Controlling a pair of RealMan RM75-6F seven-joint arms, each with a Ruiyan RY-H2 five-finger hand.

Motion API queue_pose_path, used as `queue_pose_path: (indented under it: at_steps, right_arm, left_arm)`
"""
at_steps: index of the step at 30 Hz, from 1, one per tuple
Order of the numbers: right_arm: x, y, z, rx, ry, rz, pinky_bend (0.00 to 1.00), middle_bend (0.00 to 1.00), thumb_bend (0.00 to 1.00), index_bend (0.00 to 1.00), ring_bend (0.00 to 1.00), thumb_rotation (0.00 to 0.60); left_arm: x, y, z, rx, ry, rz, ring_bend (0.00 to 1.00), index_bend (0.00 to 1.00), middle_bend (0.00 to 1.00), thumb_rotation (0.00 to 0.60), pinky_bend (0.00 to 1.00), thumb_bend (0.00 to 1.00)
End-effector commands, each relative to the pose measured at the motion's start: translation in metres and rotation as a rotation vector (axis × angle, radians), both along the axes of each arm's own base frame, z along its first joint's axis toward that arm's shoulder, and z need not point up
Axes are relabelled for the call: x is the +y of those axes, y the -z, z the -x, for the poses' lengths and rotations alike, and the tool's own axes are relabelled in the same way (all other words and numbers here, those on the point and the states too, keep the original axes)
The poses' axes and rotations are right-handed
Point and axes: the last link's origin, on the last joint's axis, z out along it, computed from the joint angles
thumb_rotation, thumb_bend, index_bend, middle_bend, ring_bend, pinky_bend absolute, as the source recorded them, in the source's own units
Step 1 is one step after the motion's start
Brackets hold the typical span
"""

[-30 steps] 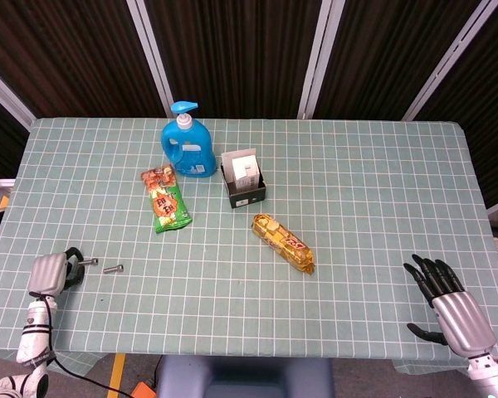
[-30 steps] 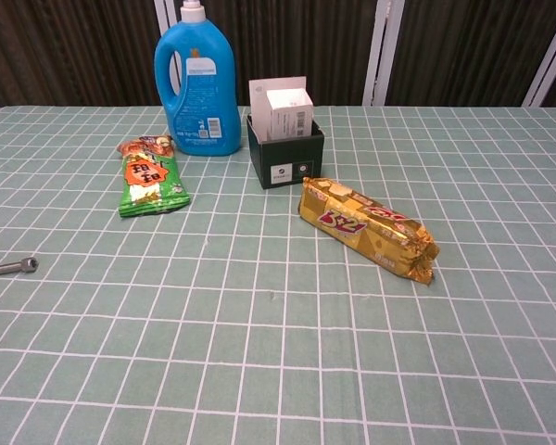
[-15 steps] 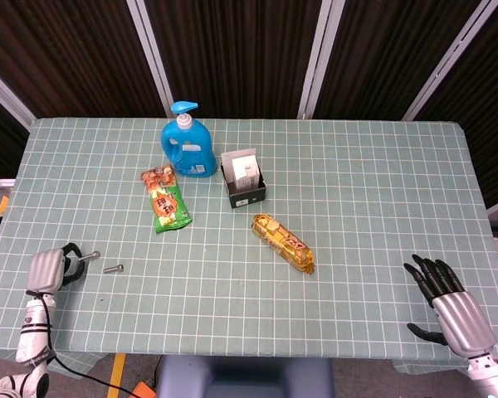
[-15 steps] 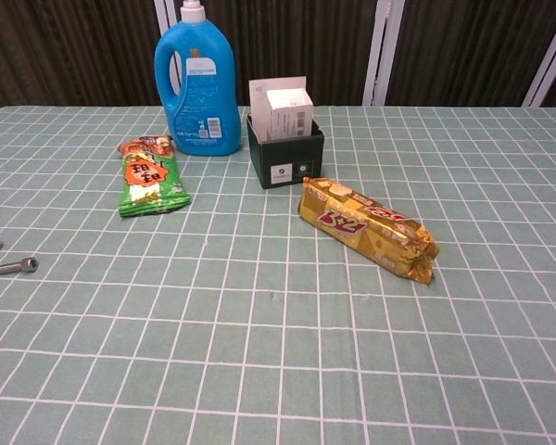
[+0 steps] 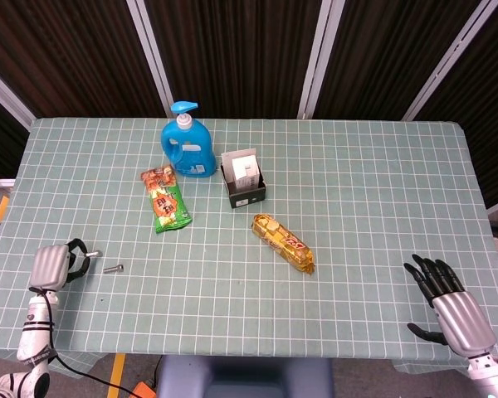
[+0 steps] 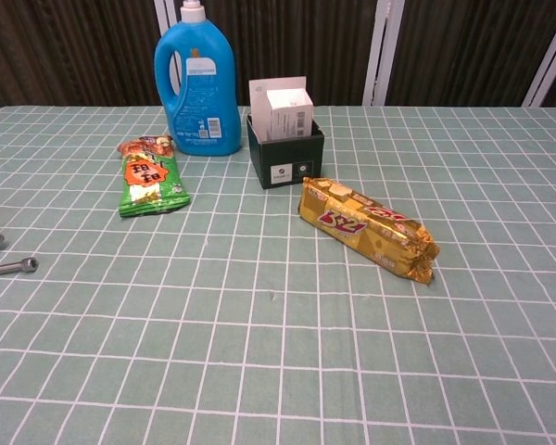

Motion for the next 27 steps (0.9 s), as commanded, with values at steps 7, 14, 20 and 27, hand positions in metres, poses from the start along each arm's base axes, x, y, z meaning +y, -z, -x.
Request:
queue_pose_path:
  at_steps: [7,14,20,27]
  right_arm:
    - [0.0,0.001,0.0,0.003,0.002,-0.004,0.0,0.0,0.15,0.0,0.0,0.6]
    - [0.0,0.0,0.0,0.002,0.002,0.001,0.0,0.0,0.15,0.0,0.0,0.6]
    - [0.0,0.0,0.0,0.002,0.002,0.002,0.0,0.0,0.15,0.0,0.0,0.6]
    - [0.0,0.0,0.0,0.002,0.002,0.004,0.0,0.0,0.15,0.0,0.0,0.6]
  left_arm:
    - [0.004,0.0,-0.01,0.061,0.0,0.051,1.0,0.55,1.0,0.6,1.0,0.38]
    - [0.007,0.0,-0.016,0.064,-0.002,0.057,1.0,0.53,1.0,0.6,1.0,0.38]
    - [0.008,0.001,-0.017,0.064,-0.004,0.061,1.0,0.48,1.0,0.6,1.0,0.38]
    - [0.009,0.0,-0.017,0.059,-0.007,0.06,1.0,0.46,1.0,0.6,1.0,0.38]
